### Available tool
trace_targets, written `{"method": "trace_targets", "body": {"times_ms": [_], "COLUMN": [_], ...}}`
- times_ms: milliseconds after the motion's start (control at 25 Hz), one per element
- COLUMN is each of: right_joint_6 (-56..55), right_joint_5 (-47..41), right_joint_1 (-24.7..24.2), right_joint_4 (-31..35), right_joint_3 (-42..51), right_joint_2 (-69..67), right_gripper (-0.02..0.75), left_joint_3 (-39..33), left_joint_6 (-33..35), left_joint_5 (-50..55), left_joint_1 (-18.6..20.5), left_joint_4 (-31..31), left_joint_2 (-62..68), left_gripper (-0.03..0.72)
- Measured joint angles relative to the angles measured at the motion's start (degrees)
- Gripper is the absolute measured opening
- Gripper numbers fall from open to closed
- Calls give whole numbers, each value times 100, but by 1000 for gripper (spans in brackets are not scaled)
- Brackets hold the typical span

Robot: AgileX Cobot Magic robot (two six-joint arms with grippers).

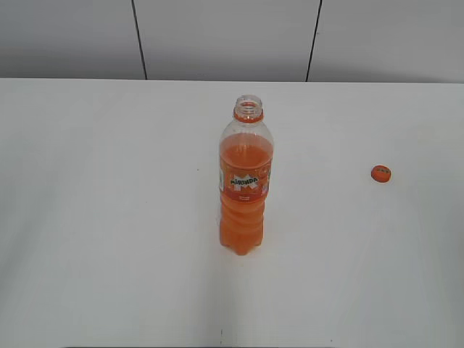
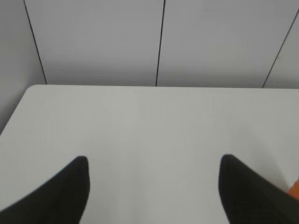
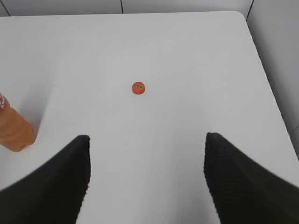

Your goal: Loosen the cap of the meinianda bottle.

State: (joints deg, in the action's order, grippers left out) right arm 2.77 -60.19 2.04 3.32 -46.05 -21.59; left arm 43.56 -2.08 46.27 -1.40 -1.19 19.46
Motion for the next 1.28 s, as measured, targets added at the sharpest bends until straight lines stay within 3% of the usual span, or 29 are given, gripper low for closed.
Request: {"method": "trace_targets", "body": {"times_ms": [640, 1280], "right_joint_6": [-82, 175], "right_joint_5": [-91, -438], "right_joint_1": [0, 0], "right_joint_4": [182, 160], "right_joint_3": [1261, 1630], "right_joint_2": [1992, 2189], "right_gripper": [567, 566], "left_joint_3": [-694, -1057], "left_joint_6": [0, 0], "left_joint_5": [1099, 1393], "left_joint_1": [0, 0], "left_joint_4": [-15, -26], "left_joint_2": [-1952, -1986], "left_gripper": [505, 489]}}
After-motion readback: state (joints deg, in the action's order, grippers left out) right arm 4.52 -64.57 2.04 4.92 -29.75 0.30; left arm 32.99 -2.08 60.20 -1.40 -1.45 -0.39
